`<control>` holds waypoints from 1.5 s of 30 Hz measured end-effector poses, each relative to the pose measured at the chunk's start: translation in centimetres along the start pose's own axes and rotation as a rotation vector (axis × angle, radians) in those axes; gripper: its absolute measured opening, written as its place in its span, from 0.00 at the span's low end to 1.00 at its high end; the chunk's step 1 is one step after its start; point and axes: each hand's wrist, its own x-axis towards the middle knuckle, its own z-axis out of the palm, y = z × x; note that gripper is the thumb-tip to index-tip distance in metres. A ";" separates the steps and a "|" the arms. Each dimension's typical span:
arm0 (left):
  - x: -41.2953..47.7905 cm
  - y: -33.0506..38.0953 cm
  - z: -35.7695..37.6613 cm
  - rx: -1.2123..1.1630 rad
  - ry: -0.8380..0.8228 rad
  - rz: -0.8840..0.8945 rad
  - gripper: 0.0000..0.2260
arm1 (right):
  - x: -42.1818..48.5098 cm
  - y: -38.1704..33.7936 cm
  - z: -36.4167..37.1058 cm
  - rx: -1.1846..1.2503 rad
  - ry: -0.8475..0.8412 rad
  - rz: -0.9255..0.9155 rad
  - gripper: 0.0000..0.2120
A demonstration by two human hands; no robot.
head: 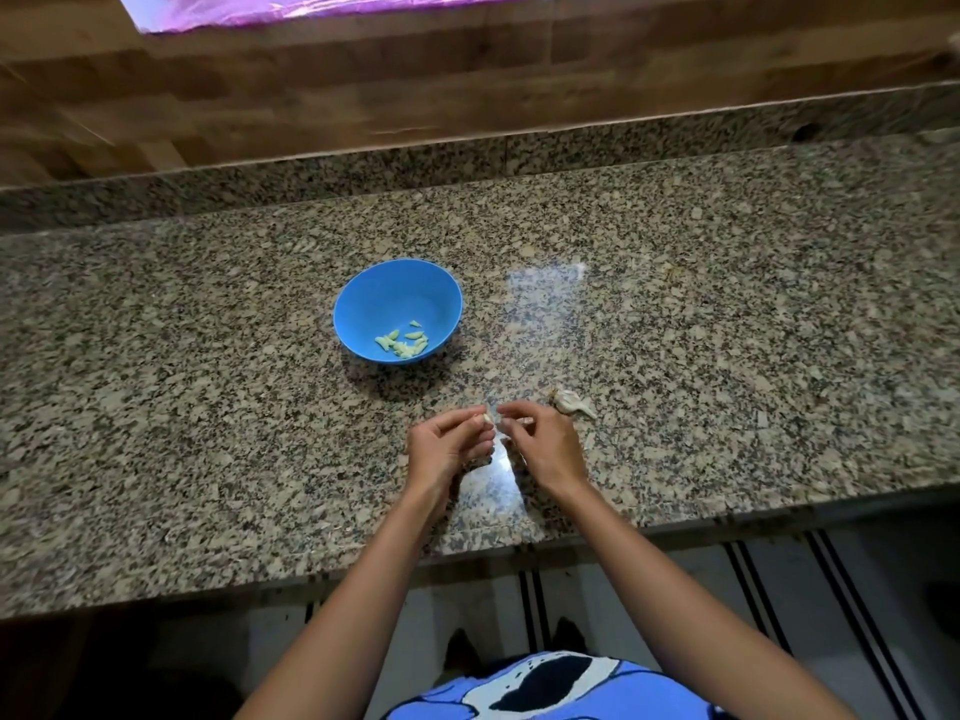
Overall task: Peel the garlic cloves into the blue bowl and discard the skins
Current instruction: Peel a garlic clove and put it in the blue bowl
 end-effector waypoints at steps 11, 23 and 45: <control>0.0 -0.3 0.8 0.306 0.059 0.221 0.05 | 0.2 -0.6 -0.5 -0.119 -0.035 -0.086 0.11; 0.4 -0.4 0.7 0.367 0.086 0.242 0.05 | 0.8 -0.5 -0.2 -0.071 -0.051 -0.047 0.11; 0.2 1.0 0.5 0.143 -0.028 0.134 0.06 | 0.6 -1.3 -1.3 0.627 -0.208 0.273 0.07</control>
